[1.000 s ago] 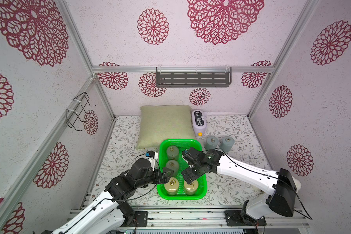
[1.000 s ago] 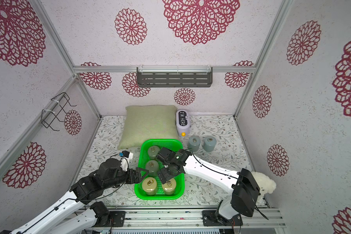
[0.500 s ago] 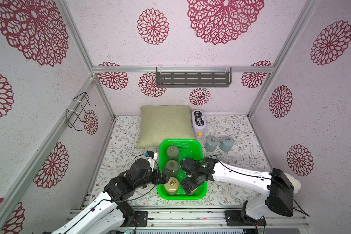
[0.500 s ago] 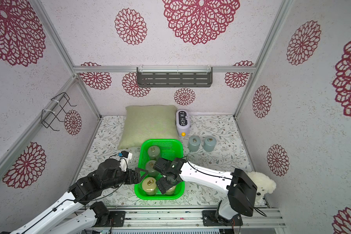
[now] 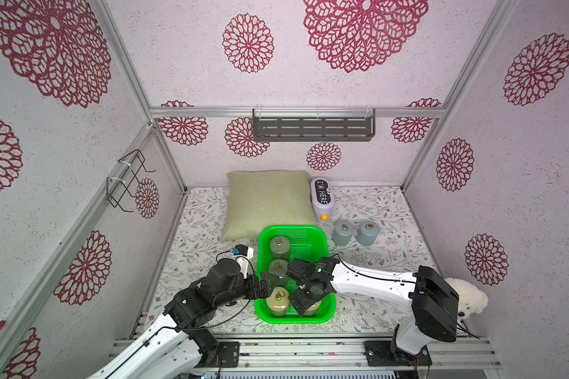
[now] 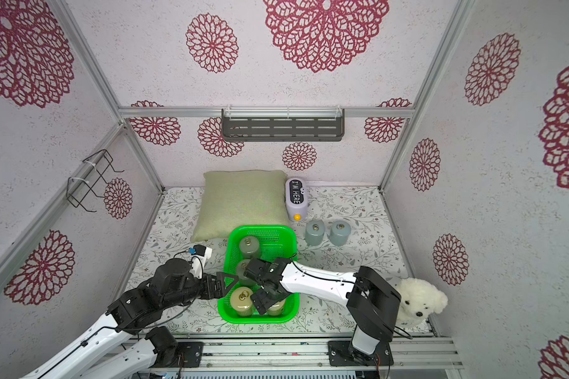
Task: Take the tea canister out of the basket
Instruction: Pick up the tea canister from the basket.
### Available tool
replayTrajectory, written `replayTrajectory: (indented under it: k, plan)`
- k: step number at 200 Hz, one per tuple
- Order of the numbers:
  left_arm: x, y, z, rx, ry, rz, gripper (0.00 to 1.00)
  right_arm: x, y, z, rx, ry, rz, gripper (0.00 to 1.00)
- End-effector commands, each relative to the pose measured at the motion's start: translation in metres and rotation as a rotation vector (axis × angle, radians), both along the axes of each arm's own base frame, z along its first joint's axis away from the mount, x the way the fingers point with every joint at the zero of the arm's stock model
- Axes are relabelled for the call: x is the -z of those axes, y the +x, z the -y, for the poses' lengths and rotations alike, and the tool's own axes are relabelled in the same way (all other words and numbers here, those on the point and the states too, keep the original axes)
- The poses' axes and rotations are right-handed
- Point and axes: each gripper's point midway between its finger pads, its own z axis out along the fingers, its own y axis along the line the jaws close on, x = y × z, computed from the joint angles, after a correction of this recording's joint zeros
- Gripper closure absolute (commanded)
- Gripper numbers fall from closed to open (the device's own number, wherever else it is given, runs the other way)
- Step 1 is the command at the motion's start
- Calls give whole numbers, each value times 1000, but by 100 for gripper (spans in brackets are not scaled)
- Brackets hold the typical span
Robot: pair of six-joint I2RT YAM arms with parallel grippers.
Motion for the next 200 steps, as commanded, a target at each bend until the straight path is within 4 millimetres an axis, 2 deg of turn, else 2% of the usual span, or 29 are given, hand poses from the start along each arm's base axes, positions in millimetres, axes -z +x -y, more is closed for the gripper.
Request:
replayTrajectory:
  k: [1, 65, 77, 94, 101, 117, 148, 200]
  plan:
    - [0, -1, -1, 2, 7, 12, 3, 4, -2, 1, -10, -10, -4, 5]
    - [0, -1, -3, -6, 5, 25, 3, 5, -3, 6, -14, -35, -7, 9]
    - [0, -1, -3, -7, 5, 25, 3, 5, -3, 7, -15, -40, -7, 13]
    - [0, -1, -3, -6, 4, 25, 3, 4, -4, 5, -16, -30, -15, 25]
    - [-1, -1, -3, -7, 3, 27, 3, 3, -4, 4, -16, -25, -16, 27]
    - [-1, -1, -3, -8, 4, 27, 3, -4, -2, 1, -13, -13, -5, 32]
    - [-3, 0, -3, -10, -3, 31, 3, -25, 5, -5, -10, 21, 33, 34]
    - [-5, 1, -1, -7, -18, 34, 3, -59, 16, -7, 5, 61, 88, 34]
